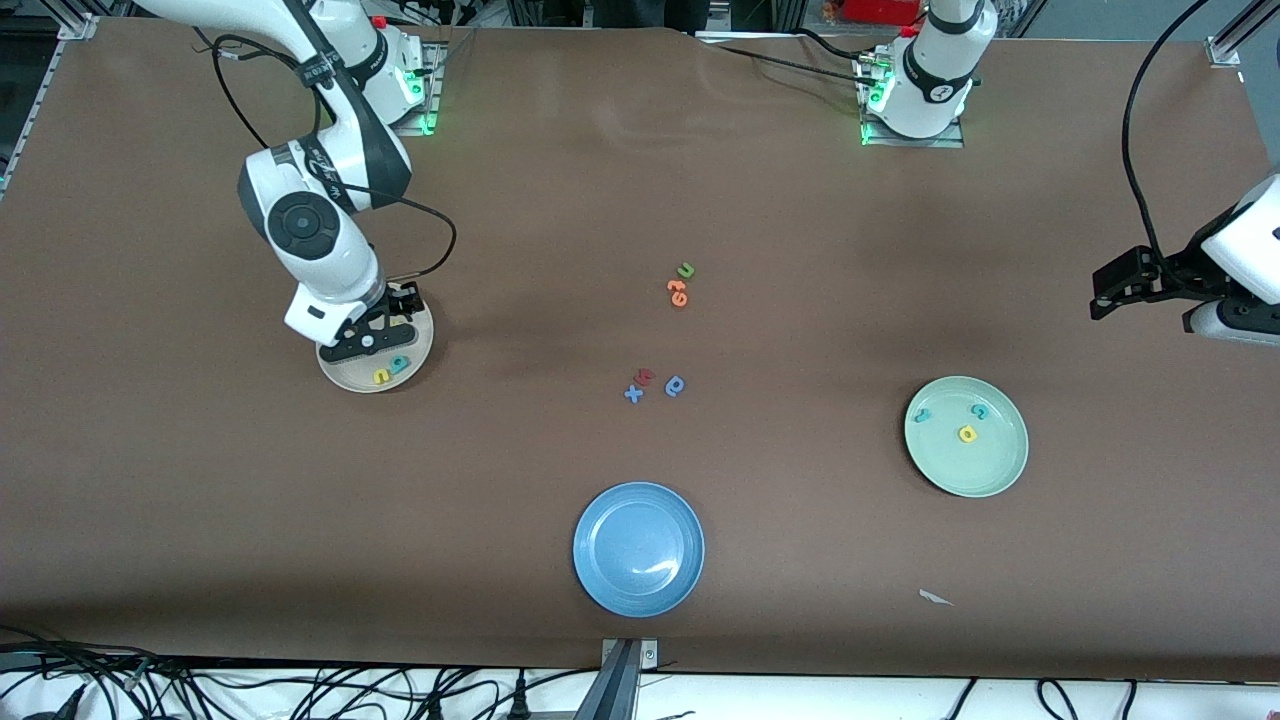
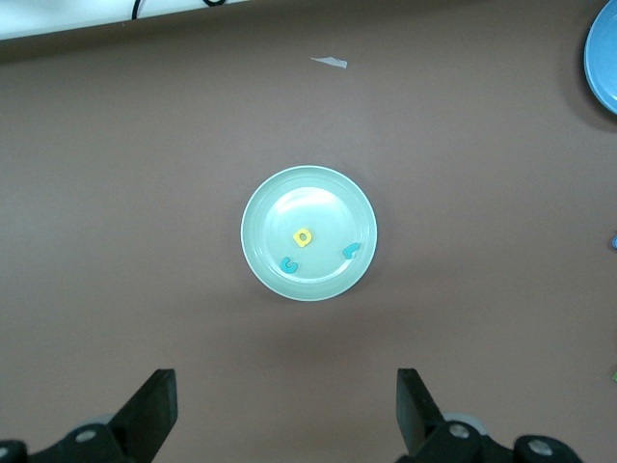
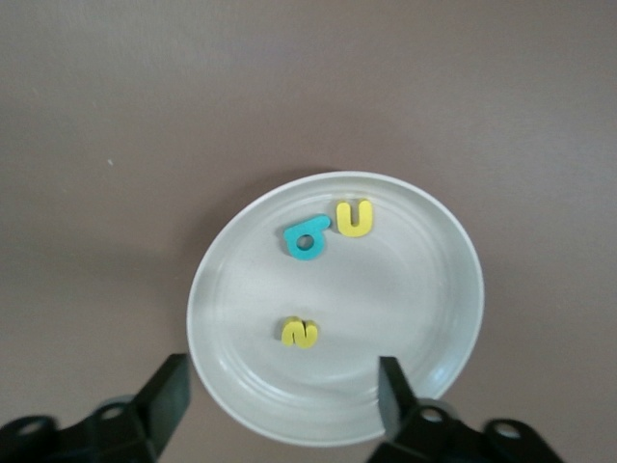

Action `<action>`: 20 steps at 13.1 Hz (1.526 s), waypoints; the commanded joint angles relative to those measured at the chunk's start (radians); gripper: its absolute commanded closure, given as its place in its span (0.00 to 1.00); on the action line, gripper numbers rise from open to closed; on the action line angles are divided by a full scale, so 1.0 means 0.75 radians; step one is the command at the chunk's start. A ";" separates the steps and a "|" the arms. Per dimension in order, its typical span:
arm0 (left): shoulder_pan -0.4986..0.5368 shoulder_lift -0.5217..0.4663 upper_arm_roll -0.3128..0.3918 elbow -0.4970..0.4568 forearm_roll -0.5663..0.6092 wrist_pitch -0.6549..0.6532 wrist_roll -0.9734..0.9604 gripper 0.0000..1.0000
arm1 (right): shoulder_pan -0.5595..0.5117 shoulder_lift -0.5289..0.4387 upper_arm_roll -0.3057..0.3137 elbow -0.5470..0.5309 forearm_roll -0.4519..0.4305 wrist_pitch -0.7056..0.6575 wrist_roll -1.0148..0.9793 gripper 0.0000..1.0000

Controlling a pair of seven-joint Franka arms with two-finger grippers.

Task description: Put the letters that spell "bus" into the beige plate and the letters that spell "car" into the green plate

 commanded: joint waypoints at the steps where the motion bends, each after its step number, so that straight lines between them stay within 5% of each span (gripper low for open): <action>1: -0.010 0.006 0.001 0.021 0.009 -0.020 -0.003 0.00 | 0.000 -0.016 0.008 0.176 0.062 -0.217 -0.024 0.00; 5: -0.002 0.006 0.001 0.021 0.009 -0.020 -0.003 0.00 | 0.000 -0.063 0.004 0.352 0.091 -0.370 -0.136 0.00; 7: -0.002 0.009 -0.001 0.023 0.009 -0.020 -0.003 0.00 | 0.002 -0.076 -0.020 0.491 0.239 -0.546 -0.149 0.00; 11: 0.004 0.006 -0.001 0.021 0.009 -0.020 -0.001 0.00 | 0.014 -0.104 -0.271 0.647 0.409 -0.743 -0.378 0.00; 14: 0.006 0.009 -0.001 0.021 0.009 -0.020 0.001 0.00 | 0.143 -0.161 -0.498 0.659 0.420 -0.786 -0.429 0.00; 20: 0.006 0.009 0.001 0.019 0.009 -0.020 0.001 0.00 | 0.143 -0.239 -0.521 0.635 0.369 -0.794 -0.437 0.00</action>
